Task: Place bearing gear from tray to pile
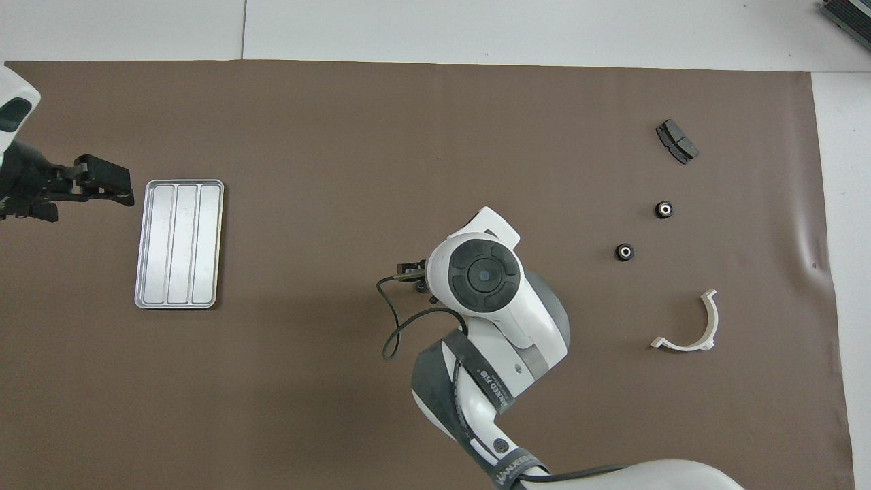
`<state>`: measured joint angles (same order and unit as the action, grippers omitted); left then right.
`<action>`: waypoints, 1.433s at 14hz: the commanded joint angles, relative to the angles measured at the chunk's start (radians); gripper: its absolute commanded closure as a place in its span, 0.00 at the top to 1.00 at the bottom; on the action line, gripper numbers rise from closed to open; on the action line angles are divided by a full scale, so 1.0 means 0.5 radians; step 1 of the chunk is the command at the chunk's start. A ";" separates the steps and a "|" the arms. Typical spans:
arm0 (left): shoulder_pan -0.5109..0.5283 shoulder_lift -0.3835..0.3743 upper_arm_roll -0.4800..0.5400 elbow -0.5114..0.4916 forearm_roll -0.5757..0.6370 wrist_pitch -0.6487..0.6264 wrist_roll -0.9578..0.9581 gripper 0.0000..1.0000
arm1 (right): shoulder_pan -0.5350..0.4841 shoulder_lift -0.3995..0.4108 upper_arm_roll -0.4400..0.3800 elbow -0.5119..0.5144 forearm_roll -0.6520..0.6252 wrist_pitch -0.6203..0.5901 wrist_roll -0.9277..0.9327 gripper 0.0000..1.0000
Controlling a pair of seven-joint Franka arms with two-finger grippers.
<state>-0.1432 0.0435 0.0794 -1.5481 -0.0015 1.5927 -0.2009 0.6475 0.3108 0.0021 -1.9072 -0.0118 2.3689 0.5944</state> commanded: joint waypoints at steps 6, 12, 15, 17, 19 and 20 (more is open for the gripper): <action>0.016 0.030 -0.015 0.243 0.092 -0.201 0.359 1.00 | 0.104 0.204 -0.007 0.023 -0.013 0.165 0.045 1.00; 0.053 -0.130 -0.009 -0.186 0.089 0.183 0.518 1.00 | 0.092 0.237 -0.007 -0.036 -0.124 0.306 0.038 0.86; 0.105 -0.167 -0.009 -0.275 0.092 0.220 0.653 1.00 | 0.092 0.237 -0.007 -0.045 -0.124 0.306 0.035 0.59; 0.215 -0.173 -0.009 -0.269 0.092 0.199 0.815 1.00 | 0.092 0.237 -0.007 -0.045 -0.124 0.306 0.035 0.41; 0.274 -0.170 -0.009 -0.263 0.092 0.195 0.871 1.00 | 0.089 0.237 -0.007 -0.045 -0.124 0.306 0.035 0.22; 0.274 -0.167 -0.009 -0.254 0.098 0.186 0.865 1.00 | 0.086 0.237 -0.007 -0.045 -0.127 0.306 0.038 0.11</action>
<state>-0.0162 -0.0086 0.0856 -1.6404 0.0291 1.6738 0.2175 0.7005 0.4226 -0.0093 -1.9143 -0.0648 2.4940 0.6140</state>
